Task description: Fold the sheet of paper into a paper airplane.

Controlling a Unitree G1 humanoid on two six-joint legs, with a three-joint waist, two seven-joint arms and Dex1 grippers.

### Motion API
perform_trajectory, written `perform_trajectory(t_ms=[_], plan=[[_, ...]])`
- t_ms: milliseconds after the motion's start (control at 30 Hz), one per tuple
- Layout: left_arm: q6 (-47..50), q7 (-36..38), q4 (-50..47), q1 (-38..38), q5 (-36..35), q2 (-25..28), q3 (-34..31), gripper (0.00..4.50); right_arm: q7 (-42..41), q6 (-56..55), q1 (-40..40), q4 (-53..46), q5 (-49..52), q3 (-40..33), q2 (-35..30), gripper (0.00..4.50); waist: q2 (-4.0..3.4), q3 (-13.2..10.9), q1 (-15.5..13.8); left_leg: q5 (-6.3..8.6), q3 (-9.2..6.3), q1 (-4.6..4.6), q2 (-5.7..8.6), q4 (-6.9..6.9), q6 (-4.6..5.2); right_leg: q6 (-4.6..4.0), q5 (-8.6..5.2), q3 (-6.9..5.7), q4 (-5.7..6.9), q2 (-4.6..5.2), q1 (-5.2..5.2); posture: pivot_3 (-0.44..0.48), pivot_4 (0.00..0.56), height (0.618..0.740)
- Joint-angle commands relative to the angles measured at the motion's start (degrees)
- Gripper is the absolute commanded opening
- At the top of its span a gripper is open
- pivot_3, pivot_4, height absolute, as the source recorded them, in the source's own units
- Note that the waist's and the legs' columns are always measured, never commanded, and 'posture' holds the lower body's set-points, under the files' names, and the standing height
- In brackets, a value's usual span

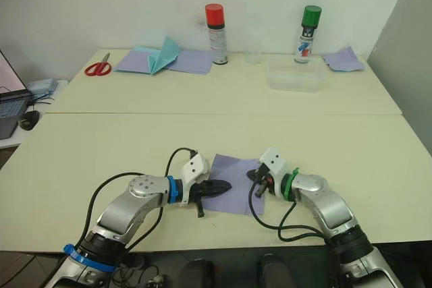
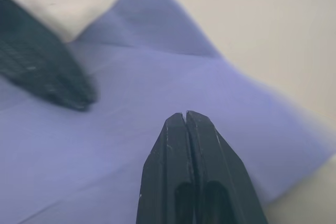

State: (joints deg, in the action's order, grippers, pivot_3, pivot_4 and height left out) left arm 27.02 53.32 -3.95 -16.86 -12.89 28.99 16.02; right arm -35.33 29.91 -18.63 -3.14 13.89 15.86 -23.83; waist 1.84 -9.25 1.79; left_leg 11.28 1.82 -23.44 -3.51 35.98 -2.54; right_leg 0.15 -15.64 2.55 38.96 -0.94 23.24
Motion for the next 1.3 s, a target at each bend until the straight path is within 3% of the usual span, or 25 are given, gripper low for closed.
perform_trajectory(t_ms=[33, 400, 567, 767, 1000, 1033, 1133, 1300], plan=[[0.34, 0.38, 0.42, 0.44, 1.07, 0.42, 1.22, 0.00, 1.69, -0.90, 0.20, 1.11, -1.79, -1.73, 0.50, 0.08, 0.00, 0.00, 0.00, 0.00, 0.00, 0.00, 0.00, 0.00, 0.00, 0.00, 0.00, 0.00, 0.00, 0.00, 0.00, 0.000, 0.150, 0.740], [-0.72, 0.17, 1.54, -0.22, 1.49, -0.38, 2.10, 0.00, -5.22, -8.38, 2.87, -2.93, 3.19, -7.83, 0.33, 0.08, -0.01, -0.02, -0.02, 0.00, 0.00, -0.03, 0.01, -0.02, 0.00, -0.01, 0.00, 0.01, -0.01, 0.00, 0.02, 0.000, 0.150, 0.740], [-1.21, 0.20, 1.63, -0.16, 1.53, -0.21, 2.43, 0.00, -2.59, -2.44, 3.80, -5.91, 7.74, -13.30, 0.86, 1.65, -0.01, -0.02, -0.06, 0.00, -0.02, -0.03, -0.01, -0.02, 0.00, -0.01, 0.00, 0.00, -0.02, 0.00, 0.02, 0.000, 0.150, 0.740], [-1.74, 0.39, 2.51, -0.73, 1.67, -0.34, 2.69, 0.00, 0.44, 3.45, 4.19, -6.54, 8.33, -13.49, 2.54, 3.79, -0.02, -0.02, -0.06, 0.00, -0.04, -0.03, -0.01, -0.04, 0.00, -0.04, -0.03, 0.06, -0.02, 0.01, 0.02, 0.000, 0.150, 0.740], [-2.27, 0.55, 3.52, -1.60, 1.65, -0.51, 2.83, 0.00, 2.78, 10.45, 1.96, -7.15, 11.16, -13.94, 5.66, 3.79, -0.02, -0.03, -0.05, 0.00, -0.03, -0.04, -0.02, -0.04, 0.00, -0.04, -0.02, 0.04, -0.02, 0.02, 0.03, 0.000, 0.150, 0.740], [-2.30, 0.57, 3.56, -1.62, 1.66, -0.54, 2.83, 0.00, 2.42, 10.64, 1.86, -6.94, 11.02, -13.60, 5.40, 3.63, -0.02, -0.03, -0.05, 0.00, -0.03, -0.04, -0.02, -0.04, 0.00, -0.04, -0.02, 0.04, -0.02, 0.03, 0.03, 0.000, 0.150, 0.740], [-2.42, 0.54, 3.52, -1.73, 1.96, -0.46, 2.98, 0.00, 0.50, 8.76, 2.00, -6.72, 9.55, -11.92, 3.96, 2.85, -0.02, -0.03, -0.05, 0.00, -0.01, -0.04, -0.02, -0.04, 0.00, -0.04, -0.02, 0.03, -0.04, 0.04, 0.03, 0.000, 0.150, 0.740], [-2.16, 0.46, 3.26, -1.61, 2.09, -0.52, 2.91, 0.00, -1.02, 4.20, 2.33, -6.81, 6.79, -9.46, 2.66, 0.97, -0.03, -0.03, -0.04, 0.00, -0.03, -0.08, 0.00, -0.05, 0.00, -0.04, -0.03, 0.01, -0.05, 0.03, 0.06, 0.000, 0.150, 0.740]])
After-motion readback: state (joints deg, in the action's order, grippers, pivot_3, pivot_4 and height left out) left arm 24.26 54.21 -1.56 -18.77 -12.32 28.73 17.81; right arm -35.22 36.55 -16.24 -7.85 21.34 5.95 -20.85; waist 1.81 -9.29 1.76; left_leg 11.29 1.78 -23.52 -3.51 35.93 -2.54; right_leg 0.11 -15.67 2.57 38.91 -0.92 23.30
